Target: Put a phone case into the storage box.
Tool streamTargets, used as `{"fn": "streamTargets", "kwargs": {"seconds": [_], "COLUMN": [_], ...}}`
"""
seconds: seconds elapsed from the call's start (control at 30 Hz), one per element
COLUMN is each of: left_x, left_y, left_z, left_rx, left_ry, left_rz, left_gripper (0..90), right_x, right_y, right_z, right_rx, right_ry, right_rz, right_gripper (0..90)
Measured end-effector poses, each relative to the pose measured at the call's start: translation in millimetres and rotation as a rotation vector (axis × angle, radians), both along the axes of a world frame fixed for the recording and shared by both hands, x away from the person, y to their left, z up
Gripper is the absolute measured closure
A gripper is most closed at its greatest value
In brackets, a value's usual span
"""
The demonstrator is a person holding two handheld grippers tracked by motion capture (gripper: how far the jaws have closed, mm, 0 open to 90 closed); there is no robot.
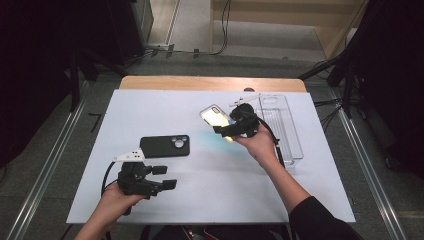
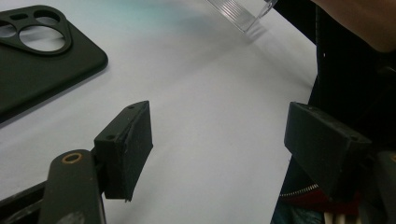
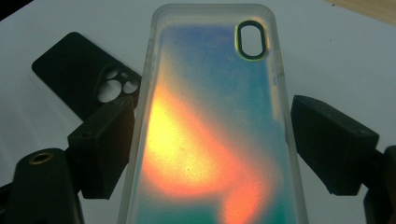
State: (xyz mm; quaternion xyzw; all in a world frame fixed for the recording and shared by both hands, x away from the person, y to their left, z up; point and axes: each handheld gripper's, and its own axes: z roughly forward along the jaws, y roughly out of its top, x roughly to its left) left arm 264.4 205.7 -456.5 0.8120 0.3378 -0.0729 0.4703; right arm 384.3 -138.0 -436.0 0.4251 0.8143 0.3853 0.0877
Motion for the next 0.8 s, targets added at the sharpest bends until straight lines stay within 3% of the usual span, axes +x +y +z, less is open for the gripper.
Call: {"fn": "streamTargets", "kwargs": {"seconds": [0.4, 0.8], "left_x": [5.3, 17.7], "left_y": [-8.2, -17.6], "left_z": [7.6, 22.2], "left_rx": [-0.021, -0.023], "left_ry": [0.055, 0.051], "left_rz": [0.024, 0.046], "left_gripper": [24.0, 23.7], "right_x": [-34.6, -64.2], "right_y": [-4.6, -10.5], "right_z": [-2.6, -10.4], "right_rx": [0.028, 0.057], "right_ry": [0.034, 0.058], "right_rz": [0.038, 0.035], "right_gripper": [15.1, 15.1]}}
